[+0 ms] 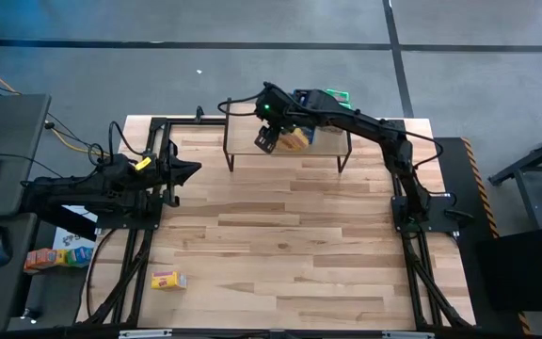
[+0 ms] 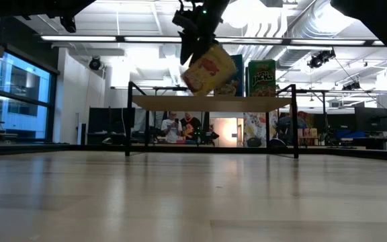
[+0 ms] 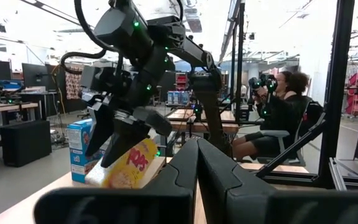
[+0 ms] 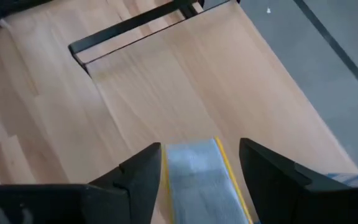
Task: Stack cereal on shelf
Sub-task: Put the right yellow cereal box on the shelf
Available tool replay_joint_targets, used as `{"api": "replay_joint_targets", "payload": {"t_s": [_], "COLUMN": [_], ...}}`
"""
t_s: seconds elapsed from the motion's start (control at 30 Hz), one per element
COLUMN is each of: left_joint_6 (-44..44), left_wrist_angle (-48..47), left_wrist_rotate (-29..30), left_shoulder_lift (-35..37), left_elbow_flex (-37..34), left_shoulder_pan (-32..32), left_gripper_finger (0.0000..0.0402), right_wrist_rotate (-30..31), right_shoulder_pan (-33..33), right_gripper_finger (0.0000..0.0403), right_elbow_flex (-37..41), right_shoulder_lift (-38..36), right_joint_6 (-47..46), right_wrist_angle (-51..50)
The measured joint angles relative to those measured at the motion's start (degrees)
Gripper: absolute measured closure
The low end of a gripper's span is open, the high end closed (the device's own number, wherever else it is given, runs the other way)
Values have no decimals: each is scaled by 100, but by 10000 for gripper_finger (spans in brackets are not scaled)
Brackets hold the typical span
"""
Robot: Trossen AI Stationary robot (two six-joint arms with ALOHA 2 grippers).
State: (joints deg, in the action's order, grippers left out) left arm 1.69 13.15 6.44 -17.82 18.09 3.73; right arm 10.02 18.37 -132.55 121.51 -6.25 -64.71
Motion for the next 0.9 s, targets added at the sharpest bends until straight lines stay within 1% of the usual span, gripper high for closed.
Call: {"api": "replay_joint_targets", "payload": {"t_s": [0.17, 0.27, 0.37, 0.47, 0.6, 0.7, 0.87, 0.9], "left_joint_6": [-2, -2, -3, -11, -7, -10, -114, -142], "left_wrist_angle": [-7, -7, -17, -75, -142, -140, -145, -149], "left_wrist_rotate": [0, 0, 0, 0, 7, 13, 13, 13], "left_shoulder_lift": [0, 0, 0, 0, 0, 0, 0, 0], "left_elbow_flex": [0, 0, 0, 0, 0, 0, 0, 0], "left_shoulder_pan": [0, 0, 0, 0, 0, 0, 0, 0], "left_gripper_finger": [401, 402, 401, 401, 401, 401, 402, 402], "right_wrist_rotate": [-26, -313, -458, -388, 48, 331, 1153, 1344], "right_shoulder_pan": [-2, -91, -333, -663, -1086, -1336, -1706, -1785], "right_gripper_finger": [198, 198, 198, 198, 198, 198, 198, 198], "right_elbow_flex": [-7, -152, -245, -244, -238, -238, -205, -110], "right_shoulder_lift": [-1, -13, -74, -141, -266, -466, -881, -1005], "right_joint_6": [246, 399, 508, 625, 647, 485, -243, -423], "right_wrist_angle": [47, -338, -689, -1044, -1494, -1773, -2547, -2535]}}
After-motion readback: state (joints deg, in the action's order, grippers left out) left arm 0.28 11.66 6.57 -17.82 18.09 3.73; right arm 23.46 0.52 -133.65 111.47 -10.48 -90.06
